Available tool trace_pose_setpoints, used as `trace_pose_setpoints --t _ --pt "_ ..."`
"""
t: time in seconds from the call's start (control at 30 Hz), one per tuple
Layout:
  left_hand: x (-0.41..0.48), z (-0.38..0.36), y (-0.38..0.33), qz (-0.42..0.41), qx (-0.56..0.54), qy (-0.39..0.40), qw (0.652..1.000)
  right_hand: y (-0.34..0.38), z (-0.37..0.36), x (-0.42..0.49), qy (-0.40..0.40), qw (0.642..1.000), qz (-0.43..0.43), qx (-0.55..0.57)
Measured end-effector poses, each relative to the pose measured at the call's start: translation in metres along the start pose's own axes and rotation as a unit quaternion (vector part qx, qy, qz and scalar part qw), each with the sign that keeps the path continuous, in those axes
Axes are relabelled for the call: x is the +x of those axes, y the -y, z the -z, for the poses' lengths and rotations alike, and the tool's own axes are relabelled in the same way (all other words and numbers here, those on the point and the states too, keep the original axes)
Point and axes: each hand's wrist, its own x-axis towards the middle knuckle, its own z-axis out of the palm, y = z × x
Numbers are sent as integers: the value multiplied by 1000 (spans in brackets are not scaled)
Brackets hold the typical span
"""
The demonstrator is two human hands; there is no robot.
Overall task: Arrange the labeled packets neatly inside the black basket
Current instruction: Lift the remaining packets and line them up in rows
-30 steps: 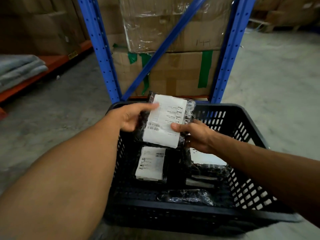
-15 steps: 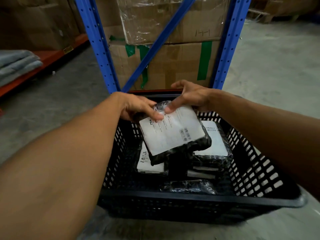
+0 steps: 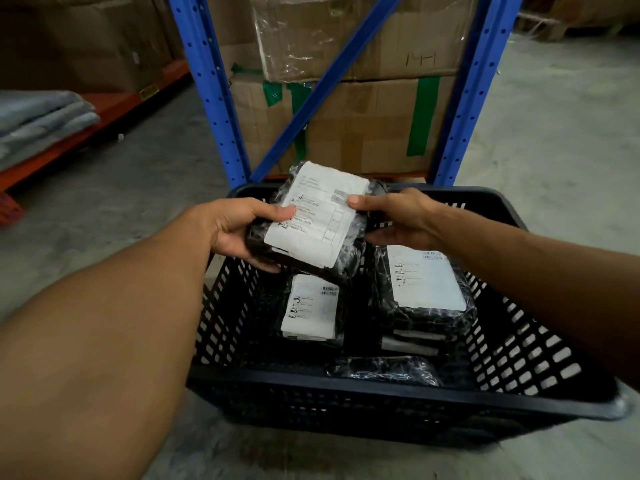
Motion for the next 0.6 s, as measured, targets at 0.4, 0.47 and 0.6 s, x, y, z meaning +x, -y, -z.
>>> trace_pose_setpoints --t 0.4,0.47,0.6 --pt "25 -10 38 216 151 -72 962 -63 -72 27 -85 988 -93 -88" --pt "38 -8 47 215 150 -95 960 -66 -75 40 -95 985 -90 -108" --pt "65 -10 64 217 148 -108 959 -85 -79 67 -117 976 -98 -155"
